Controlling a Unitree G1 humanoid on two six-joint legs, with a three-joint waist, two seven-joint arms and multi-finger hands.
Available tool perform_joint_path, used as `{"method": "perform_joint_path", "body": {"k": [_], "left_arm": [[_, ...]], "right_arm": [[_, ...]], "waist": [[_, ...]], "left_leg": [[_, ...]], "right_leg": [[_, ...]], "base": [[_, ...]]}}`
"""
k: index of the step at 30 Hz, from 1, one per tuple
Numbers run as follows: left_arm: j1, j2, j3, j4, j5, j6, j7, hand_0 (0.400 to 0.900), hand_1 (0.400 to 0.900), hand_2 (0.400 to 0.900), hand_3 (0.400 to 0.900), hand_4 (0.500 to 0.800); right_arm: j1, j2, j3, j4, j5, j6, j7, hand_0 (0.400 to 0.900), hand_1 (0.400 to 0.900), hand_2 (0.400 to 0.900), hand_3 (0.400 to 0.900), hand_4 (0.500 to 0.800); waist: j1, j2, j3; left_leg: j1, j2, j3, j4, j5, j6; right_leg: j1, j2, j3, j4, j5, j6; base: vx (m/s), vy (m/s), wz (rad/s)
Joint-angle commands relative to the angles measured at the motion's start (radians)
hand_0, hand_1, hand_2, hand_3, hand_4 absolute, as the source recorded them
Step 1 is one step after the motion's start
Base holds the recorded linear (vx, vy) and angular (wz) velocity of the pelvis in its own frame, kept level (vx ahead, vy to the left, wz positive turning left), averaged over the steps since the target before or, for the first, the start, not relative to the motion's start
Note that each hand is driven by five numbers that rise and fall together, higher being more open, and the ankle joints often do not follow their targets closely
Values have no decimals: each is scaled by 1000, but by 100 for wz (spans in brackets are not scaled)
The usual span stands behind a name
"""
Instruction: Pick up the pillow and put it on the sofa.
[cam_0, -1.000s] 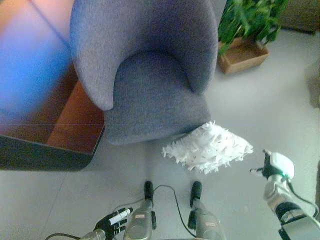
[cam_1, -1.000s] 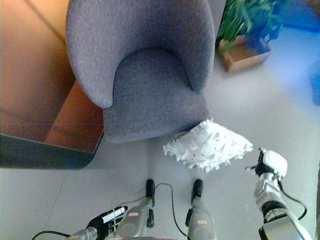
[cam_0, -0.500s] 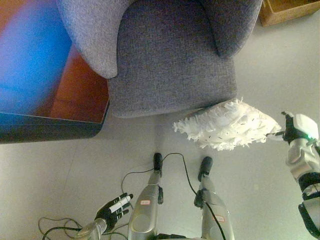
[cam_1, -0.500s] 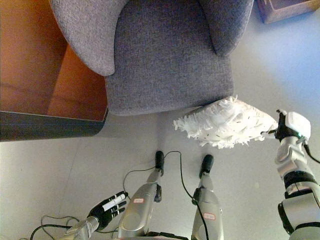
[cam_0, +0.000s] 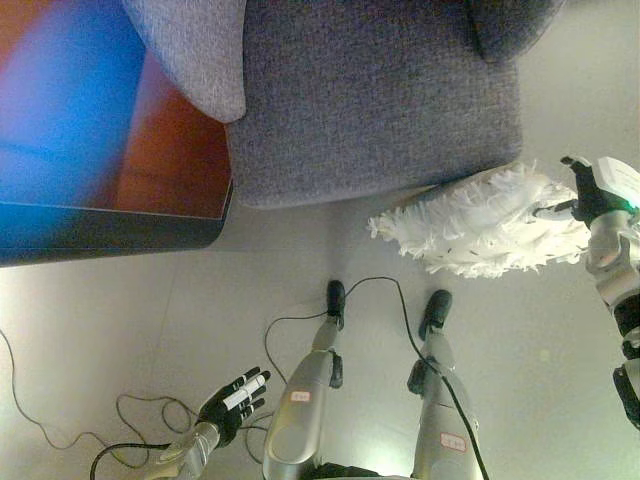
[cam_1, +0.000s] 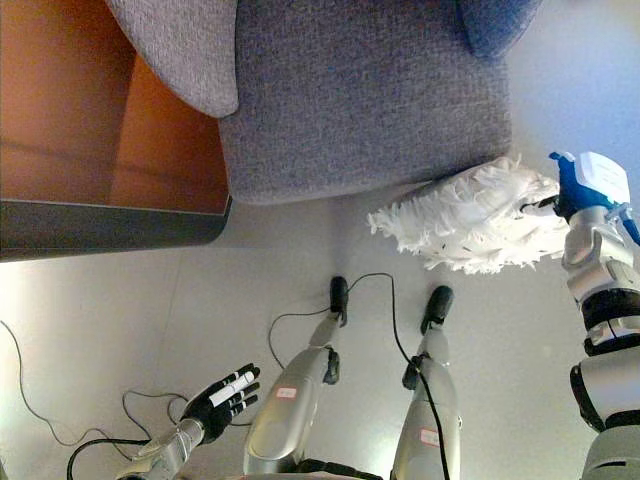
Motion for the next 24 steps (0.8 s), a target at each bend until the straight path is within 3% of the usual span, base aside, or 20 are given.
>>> {"method": "perform_joint_path", "body": {"k": [1, 12, 18, 20, 21, 22, 23, 24], "left_arm": [[101, 52, -52, 15, -47, -22, -7, 900, 900, 900, 900, 800], [111, 50, -56, -5, -54, -57, -9, 900, 900, 900, 900, 800], [124, 60, -57, -19, -45, -58, -9, 900, 900, 900, 900, 800], [130, 64, -57, -20, -47, -63, -11, 900, 900, 900, 900, 800], [133, 66, -55, -20, -44, -67, -11, 900, 900, 900, 900, 800], [134, 67, -54, -20, -42, -71, -11, 900, 900, 900, 900, 800], [136, 66, -53, -19, -40, -79, -8, 900, 900, 900, 900, 800], [139, 65, -53, -20, -40, -84, -6, 900, 900, 900, 900, 800]], "right_arm": [[-136, -151, 73, -57, 53, -20, 5, 900, 900, 900, 900, 800], [-179, -112, 92, -114, 202, -98, 188, 900, 900, 900, 900, 800], [-245, -117, 114, -145, 309, -79, 328, 900, 900, 900, 900, 800], [-255, -115, 114, -158, 333, -65, 339, 900, 900, 900, 900, 800], [-255, -113, 112, -160, 345, -63, 344, 725, 725, 725, 725, 695], [-258, -111, 112, -160, 359, -58, 337, 725, 725, 725, 725, 695], [-268, -109, 109, -157, 368, -52, 333, 400, 400, 400, 400, 500], [-272, -108, 105, -153, 364, -50, 326, 400, 400, 400, 400, 500]], "waist": [[6, 3, 27], [24, 4, 27], [34, 17, 27], [36, 16, 27], [37, 15, 27], [39, 14, 27], [41, 12, 27], [42, 10, 27]], "left_leg": [[-70, -68, -33, 17, -2, -5], [-99, -65, -43, 38, -7, -8], [-119, -63, -43, 52, -8, -11], [-126, -63, -45, 56, -10, -10], [-129, -62, -45, 59, -12, -10], [-132, -62, -46, 61, -12, -9], [-133, -61, -47, 61, -13, -8], [-133, -60, -48, 61, -14, -9]], "right_leg": [[-53, 38, -41, 174, -162, 0], [-83, 34, -50, 193, -170, -6], [-108, 30, -47, 217, -178, -8], [-116, 31, -47, 222, -179, -9], [-119, 32, -47, 225, -180, -10], [-123, 33, -47, 229, -181, -11], [-124, 34, -47, 231, -182, -11], [-123, 34, -49, 232, -183, -11]], "base": [[0, 0, 0], [0, 0, 0], [7, 11, 3], [1, -4, 2], [0, 0, 0], [0, 0, 0], [0, 0, 0], [0, 0, 0]]}}
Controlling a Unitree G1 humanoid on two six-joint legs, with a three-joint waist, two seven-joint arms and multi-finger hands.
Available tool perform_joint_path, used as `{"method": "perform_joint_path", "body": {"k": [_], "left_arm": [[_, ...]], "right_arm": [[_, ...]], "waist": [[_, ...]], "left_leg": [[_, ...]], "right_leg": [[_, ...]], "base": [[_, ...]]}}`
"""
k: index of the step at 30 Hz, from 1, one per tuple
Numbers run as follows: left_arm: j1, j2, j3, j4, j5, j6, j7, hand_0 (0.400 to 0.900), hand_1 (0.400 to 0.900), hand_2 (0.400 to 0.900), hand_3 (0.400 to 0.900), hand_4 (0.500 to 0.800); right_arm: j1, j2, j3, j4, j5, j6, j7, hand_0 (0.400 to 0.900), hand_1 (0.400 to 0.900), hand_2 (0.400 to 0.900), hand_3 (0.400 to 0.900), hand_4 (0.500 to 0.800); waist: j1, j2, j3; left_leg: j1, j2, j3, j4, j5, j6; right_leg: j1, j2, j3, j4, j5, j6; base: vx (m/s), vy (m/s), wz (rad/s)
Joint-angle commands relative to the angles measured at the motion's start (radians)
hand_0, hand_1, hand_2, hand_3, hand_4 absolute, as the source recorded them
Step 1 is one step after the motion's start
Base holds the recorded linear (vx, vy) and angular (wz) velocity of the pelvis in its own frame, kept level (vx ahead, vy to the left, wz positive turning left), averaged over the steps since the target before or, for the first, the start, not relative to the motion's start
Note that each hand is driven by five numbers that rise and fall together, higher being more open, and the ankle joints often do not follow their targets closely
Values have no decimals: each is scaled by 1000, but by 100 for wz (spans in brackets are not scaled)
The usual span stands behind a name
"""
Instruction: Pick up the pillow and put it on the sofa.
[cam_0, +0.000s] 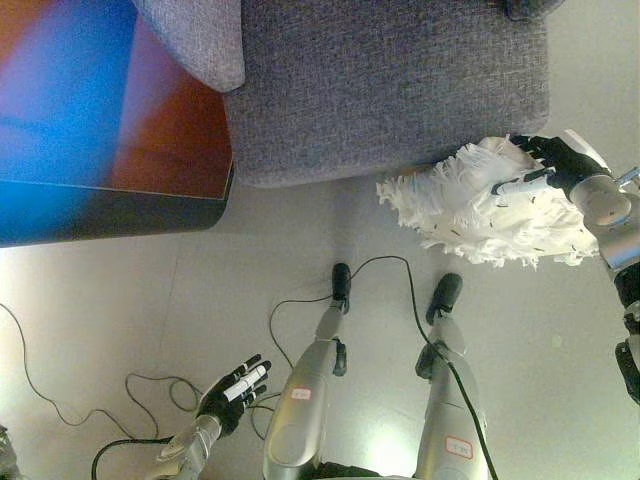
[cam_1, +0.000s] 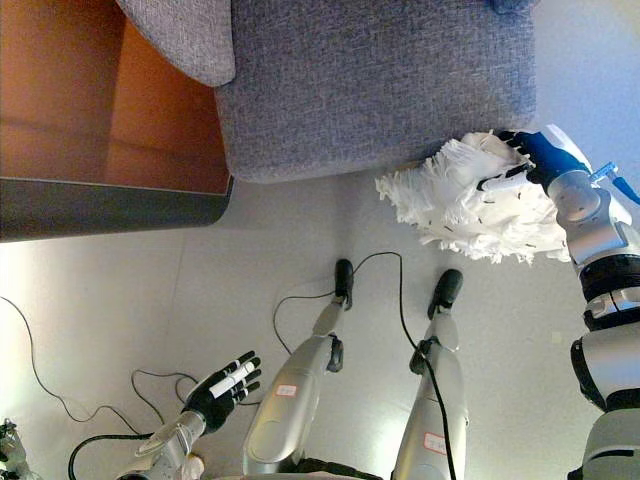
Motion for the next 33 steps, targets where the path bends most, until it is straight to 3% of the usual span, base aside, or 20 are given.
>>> {"method": "perform_joint_path", "body": {"k": [1, 5, 17, 26, 29, 31, 33], "left_arm": [[135, 65, -46, 9, -9, -28, 6, 900, 900, 900, 900, 800], [142, 61, -53, -8, -14, -30, 18, 900, 900, 900, 900, 800], [153, 75, -44, -49, -23, 0, 27, 900, 900, 900, 900, 800], [131, 108, 5, -26, 12, 38, 38, 900, 900, 900, 900, 800], [131, 109, 5, -26, 12, 38, 38, 900, 900, 900, 900, 800], [133, 112, 25, 14, 42, 47, 40, 900, 900, 900, 900, 800], [133, 111, 31, 28, 49, 46, 42, 900, 900, 900, 900, 800]], "right_arm": [[-146, -89, 69, -103, 66, -35, -14, 400, 400, 400, 400, 500], [-163, -97, 66, -100, 39, -38, -45, 400, 400, 400, 400, 500], [-127, -116, 50, -119, 39, -63, 55, 400, 400, 400, 400, 500], [-45, -111, 38, -163, 115, -84, 219, 400, 400, 400, 400, 500], [-44, -111, 38, -163, 115, -83, 219, 400, 400, 400, 400, 500], [-7, -106, 17, -200, 179, -93, 292, 400, 400, 400, 400, 500], [4, -104, 11, -206, 187, -102, 312, 400, 400, 400, 400, 500]], "waist": [[27, 9, 27], [29, 10, 27], [18, -9, 27], [18, -100, -8], [18, -100, -7], [19, -151, -79], [19, -164, -96]], "left_leg": [[-42, -50, -49, 51, -46, -15], [-37, -50, -49, 46, -44, -15], [79, -46, -43, 13, -46, -20], [260, -25, -36, -15, -79, -28], [261, -25, -36, -15, -79, -28], [326, -12, -31, -18, -103, -34], [341, -9, -30, -18, -108, -35]], "right_leg": [[14, 53, -67, 126, -162, -8], [20, 51, -71, 122, -159, -7], [144, 43, -83, 55, -140, 3], [378, 51, -116, -58, -112, 19], [379, 51, -116, -59, -111, 19], [480, 61, -123, -126, -90, 33], [506, 62, -124, -142, -85, 36]], "base": [[0, 0, 0], [0, 0, 0], [-10, 25, -3], [32, -26, 3], [43, -18, 4], [175, -55, 12], [110, -33, 4]]}}
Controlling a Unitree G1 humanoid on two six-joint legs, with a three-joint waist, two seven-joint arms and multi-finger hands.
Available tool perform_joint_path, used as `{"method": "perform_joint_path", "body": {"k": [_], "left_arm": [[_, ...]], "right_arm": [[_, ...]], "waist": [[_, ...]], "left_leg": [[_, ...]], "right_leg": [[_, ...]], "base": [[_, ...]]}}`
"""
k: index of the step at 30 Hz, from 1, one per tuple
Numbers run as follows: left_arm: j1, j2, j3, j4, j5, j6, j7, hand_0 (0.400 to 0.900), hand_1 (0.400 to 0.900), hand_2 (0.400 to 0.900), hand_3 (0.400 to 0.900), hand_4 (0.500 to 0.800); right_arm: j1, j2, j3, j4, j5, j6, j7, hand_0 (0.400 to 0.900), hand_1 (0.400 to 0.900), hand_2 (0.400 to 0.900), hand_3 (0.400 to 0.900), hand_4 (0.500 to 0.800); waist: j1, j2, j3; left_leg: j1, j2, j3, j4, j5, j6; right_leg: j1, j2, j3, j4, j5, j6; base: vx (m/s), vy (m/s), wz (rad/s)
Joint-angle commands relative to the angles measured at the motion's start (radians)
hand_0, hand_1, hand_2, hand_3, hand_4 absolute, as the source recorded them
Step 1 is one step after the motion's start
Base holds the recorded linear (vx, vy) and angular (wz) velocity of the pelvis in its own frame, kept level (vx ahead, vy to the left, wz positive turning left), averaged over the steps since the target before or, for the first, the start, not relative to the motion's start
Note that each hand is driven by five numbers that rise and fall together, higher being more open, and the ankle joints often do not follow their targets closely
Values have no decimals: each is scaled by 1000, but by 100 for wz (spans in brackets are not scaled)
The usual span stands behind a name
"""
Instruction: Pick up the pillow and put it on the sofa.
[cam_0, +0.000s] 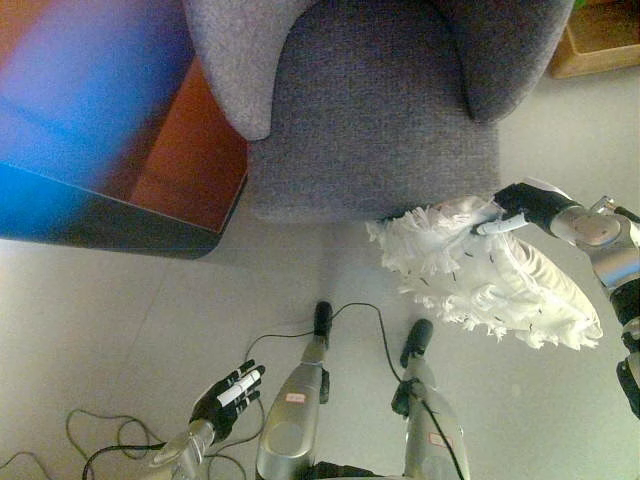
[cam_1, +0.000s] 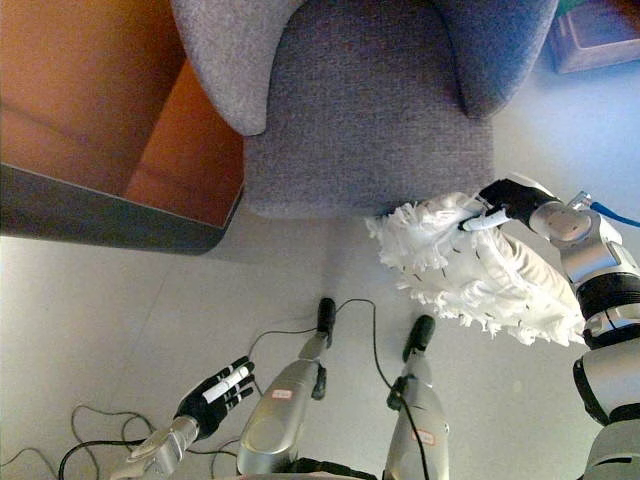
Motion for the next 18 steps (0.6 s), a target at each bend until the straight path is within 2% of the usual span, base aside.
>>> {"method": "perform_joint_path", "body": {"k": [1, 6, 10, 13, 18], "left_arm": [[93, 80, -2, 85, 47, -5, 20, 900, 900, 900, 900, 800], [107, 66, 28, 156, 97, -6, 26, 900, 900, 900, 900, 800], [112, 45, 60, 237, 138, -15, 37, 900, 900, 900, 900, 800], [118, 32, 75, 272, 174, -11, 45, 900, 900, 900, 900, 800], [117, 15, 84, 308, 195, 3, 62, 900, 900, 900, 900, 800]], "right_arm": [[-87, -95, -31, -144, 156, -111, 68, 400, 400, 400, 400, 500], [-45, -96, -61, -204, 214, -128, 168, 400, 400, 400, 400, 500], [-44, -86, -68, -222, 240, -109, 240, 400, 400, 400, 400, 500], [-58, -81, -65, -215, 260, -78, 269, 400, 400, 400, 400, 500], [-121, -69, -38, -174, 271, -37, 273, 400, 400, 400, 400, 500]], "waist": [[21, -93, -129], [17, -145, -213], [10, -179, -298], [13, -195, -341], [18, -212, -377]], "left_leg": [[71, -28, 5, -7, -84, -19], [134, -26, 10, -7, -102, -21], [185, -23, 22, -7, -119, -21], [213, -25, 23, -7, -130, -19], [253, -28, 21, -7, -143, -18]], "right_leg": [[123, 24, -62, 58, -138, 36], [207, 34, -66, 5, -124, 40], [253, 33, -61, -10, -127, 43], [281, 35, -64, -10, -134, 41], [323, 36, -66, -10, -144, 38]], "base": [[128, -32, 3], [145, -19, 2], [155, 11, -3], [115, 21, 2], [93, 36, 7]]}}
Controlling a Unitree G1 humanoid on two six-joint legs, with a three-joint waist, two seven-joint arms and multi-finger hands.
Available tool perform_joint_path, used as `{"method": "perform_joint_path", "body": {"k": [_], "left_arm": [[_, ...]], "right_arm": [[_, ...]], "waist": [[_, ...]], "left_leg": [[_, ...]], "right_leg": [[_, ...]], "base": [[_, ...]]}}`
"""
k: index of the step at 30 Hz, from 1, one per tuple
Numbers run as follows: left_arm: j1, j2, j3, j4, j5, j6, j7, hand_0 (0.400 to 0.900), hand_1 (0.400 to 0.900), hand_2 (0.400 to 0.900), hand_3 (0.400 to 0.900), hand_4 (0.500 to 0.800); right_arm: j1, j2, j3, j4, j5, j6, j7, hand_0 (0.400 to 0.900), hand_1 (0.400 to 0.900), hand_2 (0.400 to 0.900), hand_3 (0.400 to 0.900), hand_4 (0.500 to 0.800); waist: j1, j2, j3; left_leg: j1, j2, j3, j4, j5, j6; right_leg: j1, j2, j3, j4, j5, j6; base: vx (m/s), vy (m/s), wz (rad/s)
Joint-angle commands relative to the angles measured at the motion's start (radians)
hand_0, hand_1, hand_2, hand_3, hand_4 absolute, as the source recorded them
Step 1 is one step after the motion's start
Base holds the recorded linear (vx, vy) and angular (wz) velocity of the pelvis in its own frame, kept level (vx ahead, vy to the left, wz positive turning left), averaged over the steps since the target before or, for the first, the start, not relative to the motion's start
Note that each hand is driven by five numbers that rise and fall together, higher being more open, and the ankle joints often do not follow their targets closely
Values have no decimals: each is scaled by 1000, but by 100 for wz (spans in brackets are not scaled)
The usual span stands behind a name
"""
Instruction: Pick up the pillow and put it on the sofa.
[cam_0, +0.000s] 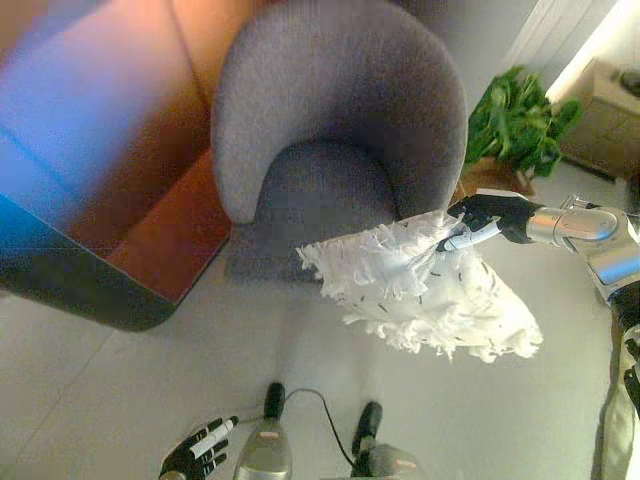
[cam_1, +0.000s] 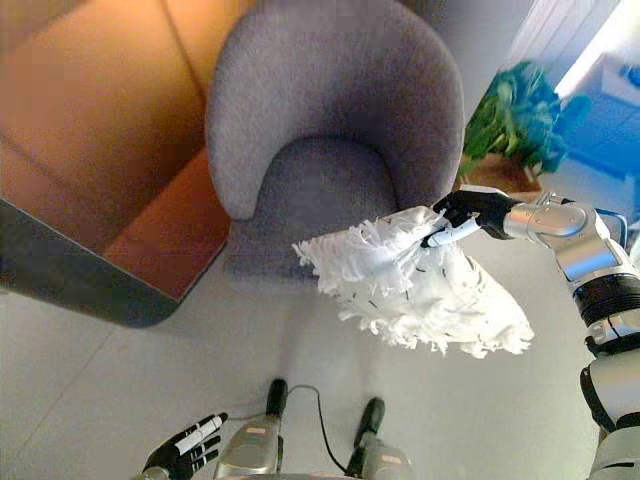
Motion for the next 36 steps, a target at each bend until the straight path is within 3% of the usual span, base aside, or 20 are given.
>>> {"method": "perform_joint_path", "body": {"k": [1, 15, 23, 30, 35, 36], "left_arm": [[60, 28, -35, 73, 44, 1, 22, 900, 900, 900, 900, 800], [60, 16, -17, 152, 97, 10, 61, 900, 900, 900, 900, 800], [60, 50, -17, 158, 99, 1, 66, 900, 900, 900, 900, 800], [53, 67, -23, 147, 89, -14, 57, 900, 900, 900, 900, 800], [51, 76, -33, 146, 86, -26, 50, 900, 900, 900, 900, 800], [53, 77, -35, 145, 84, -26, 47, 900, 900, 900, 900, 800]], "right_arm": [[-181, -51, -24, -3, 153, -16, -17, 400, 400, 400, 400, 500], [-455, 17, 54, 239, 211, 140, -115, 400, 400, 400, 400, 500], [-538, 40, 75, 353, 249, 235, -202, 400, 400, 400, 400, 500], [-590, 21, 117, 416, 256, 260, -238, 400, 400, 400, 400, 500], [-622, 19, 143, 474, 242, 234, -230, 400, 400, 400, 400, 500], [-629, 17, 150, 483, 240, 227, -259, 400, 400, 400, 400, 500]], "waist": [[19, -45, -142], [75, -90, -166], [127, -122, -129], [156, -136, -86], [172, -134, -68], [173, -131, -67]], "left_leg": [[25, -40, 18, -7, -66, -5], [68, -56, -17, -7, -81, 4], [22, -49, -59, -7, -71, 8], [-26, -46, -91, -7, -65, 12], [-45, -46, -104, -7, -62, 12], [-47, -45, -105, -7, -62, 11]], "right_leg": [[87, 25, -52, 0, -81, 33], [140, 19, -73, 0, -78, 41], [113, 25, -83, 0, -71, 46], [80, 28, -93, 0, -66, 50], [67, 29, -102, 0, -67, 49], [66, 29, -102, 0, -68, 49]], "base": [[70, 40, 9], [104, 41, 11], [48, -35, 14], [-16, -45, 11], [-7, -16, 3], [-4, 2, -5]]}}
